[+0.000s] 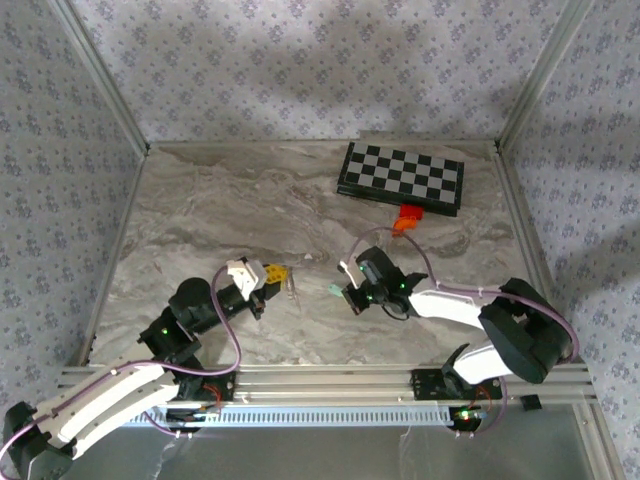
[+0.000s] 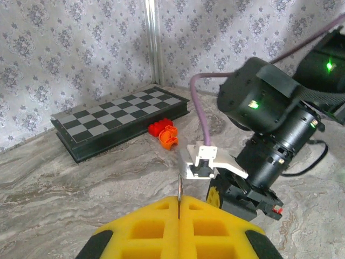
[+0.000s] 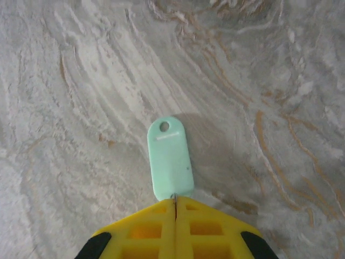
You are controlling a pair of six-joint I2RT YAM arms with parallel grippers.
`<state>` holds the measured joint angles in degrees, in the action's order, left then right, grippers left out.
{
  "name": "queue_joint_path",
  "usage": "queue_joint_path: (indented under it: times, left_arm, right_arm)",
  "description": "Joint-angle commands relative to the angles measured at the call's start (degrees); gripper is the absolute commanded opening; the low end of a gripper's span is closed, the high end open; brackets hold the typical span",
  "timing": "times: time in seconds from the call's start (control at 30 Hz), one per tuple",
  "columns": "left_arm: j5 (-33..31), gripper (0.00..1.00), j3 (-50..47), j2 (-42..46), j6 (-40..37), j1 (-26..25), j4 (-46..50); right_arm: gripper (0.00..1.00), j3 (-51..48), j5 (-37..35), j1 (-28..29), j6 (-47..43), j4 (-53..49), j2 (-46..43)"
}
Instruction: Put the keys on the keyring
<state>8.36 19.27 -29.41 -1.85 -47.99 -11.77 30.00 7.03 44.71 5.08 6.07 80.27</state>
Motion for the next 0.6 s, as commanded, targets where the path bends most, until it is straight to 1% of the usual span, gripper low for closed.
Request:
queue_joint_path:
  times: [0.0, 0.1, 0.2, 0.4, 0.47, 0.57]
  left_arm:
    - [1.23, 0.00, 2.05, -0.42, 0.68, 0.43, -2.77]
    - [1.25, 0.00, 2.22, -1.49, 0.64, 0.43, -3.13]
    - [1.17, 0.00, 2.34, -2.18, 0.45, 0.39, -3.49]
    - [0.98, 0.00, 2.53, -2.41, 0.46, 0.44, -3.25]
    - [0.97, 0.00, 2.49, -2.32, 0.53, 0.46, -3.21]
    - [0.99, 0.00, 2.38, -2.24, 0.45, 0.39, -3.22]
  right_arm:
    - [0.00, -5.94, -6.02, 2.31, -0.40, 17.48, -2.62]
    - [0.00, -9.75, -6.68, 2.78, -1.69, 23.25, -2.84]
    - [0.00, -11.98, -6.80, 3.19, -2.48, 26.94, -2.00]
    - [0.00, -13.62, -6.42, 3.81, -2.62, 29.66, 0.56]
    - [0.05, -13.35, -6.42, 4.16, -2.71, 28.57, 0.41]
    - [0.18, -11.89, -6.65, 4.74, -2.80, 23.59, -1.81]
